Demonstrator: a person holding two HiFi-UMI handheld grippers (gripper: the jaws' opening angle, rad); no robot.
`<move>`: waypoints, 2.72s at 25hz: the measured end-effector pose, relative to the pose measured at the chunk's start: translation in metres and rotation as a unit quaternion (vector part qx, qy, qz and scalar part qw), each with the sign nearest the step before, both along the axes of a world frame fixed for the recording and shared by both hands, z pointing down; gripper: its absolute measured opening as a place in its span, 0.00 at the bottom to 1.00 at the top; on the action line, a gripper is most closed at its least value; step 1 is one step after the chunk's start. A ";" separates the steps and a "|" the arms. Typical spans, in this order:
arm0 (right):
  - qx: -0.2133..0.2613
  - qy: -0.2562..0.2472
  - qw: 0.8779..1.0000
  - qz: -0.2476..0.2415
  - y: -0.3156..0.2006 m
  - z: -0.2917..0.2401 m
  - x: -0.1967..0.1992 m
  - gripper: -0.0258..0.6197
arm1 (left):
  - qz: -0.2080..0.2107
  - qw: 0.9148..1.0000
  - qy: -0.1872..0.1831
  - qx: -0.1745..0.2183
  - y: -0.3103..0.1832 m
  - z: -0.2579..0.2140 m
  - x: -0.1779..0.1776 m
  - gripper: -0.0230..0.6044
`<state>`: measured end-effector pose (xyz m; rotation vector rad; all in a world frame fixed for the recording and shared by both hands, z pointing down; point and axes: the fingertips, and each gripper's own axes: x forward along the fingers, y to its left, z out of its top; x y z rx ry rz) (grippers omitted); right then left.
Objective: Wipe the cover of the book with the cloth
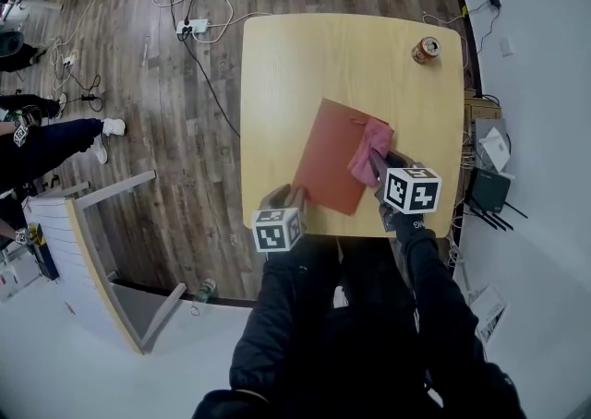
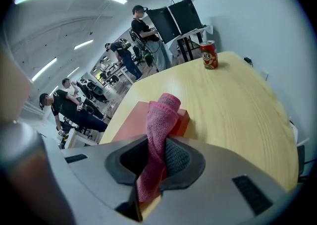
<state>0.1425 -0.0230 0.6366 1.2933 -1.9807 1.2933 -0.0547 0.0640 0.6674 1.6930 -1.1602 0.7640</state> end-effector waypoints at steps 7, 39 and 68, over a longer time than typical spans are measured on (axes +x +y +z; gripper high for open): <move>0.021 -0.051 0.998 0.002 -0.006 -0.035 -0.025 0.16 | -0.005 1.000 0.002 -0.001 0.000 0.001 0.002 0.25; -0.036 -0.071 0.996 -0.046 -0.009 0.009 -0.129 0.16 | -0.006 1.000 0.020 -0.005 0.001 0.003 -0.002 0.25; -0.039 -0.029 0.999 -0.011 0.028 0.011 -0.027 0.16 | -0.007 1.000 -0.003 -0.007 -0.001 0.001 0.000 0.25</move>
